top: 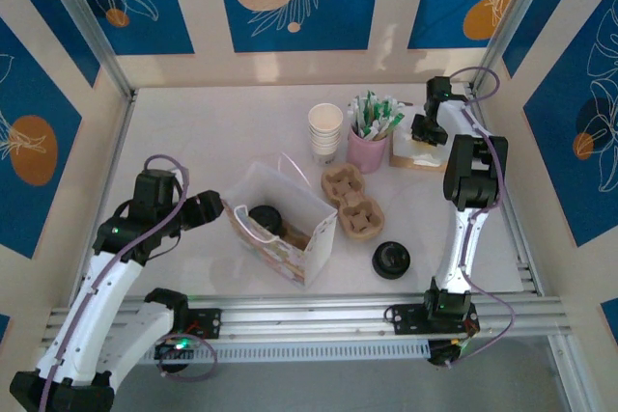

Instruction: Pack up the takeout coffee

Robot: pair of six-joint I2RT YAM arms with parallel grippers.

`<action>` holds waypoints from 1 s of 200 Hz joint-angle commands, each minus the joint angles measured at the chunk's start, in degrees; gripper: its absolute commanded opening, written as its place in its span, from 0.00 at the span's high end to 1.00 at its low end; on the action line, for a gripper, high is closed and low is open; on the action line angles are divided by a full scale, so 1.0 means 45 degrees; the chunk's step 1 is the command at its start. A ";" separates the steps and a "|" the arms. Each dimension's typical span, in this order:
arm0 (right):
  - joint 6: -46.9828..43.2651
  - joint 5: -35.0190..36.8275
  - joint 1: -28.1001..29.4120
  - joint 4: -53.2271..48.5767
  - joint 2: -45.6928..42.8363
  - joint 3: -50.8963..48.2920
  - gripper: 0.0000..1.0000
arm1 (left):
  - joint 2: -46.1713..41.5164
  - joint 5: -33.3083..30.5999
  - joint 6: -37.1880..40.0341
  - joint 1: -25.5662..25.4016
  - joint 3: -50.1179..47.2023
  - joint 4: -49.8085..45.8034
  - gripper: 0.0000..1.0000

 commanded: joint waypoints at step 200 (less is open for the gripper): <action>0.1690 -0.1134 -0.0529 0.1572 -0.4585 -0.1904 1.00 | -0.0609 -0.0174 0.0096 -0.0064 -0.0073 -0.0460 0.26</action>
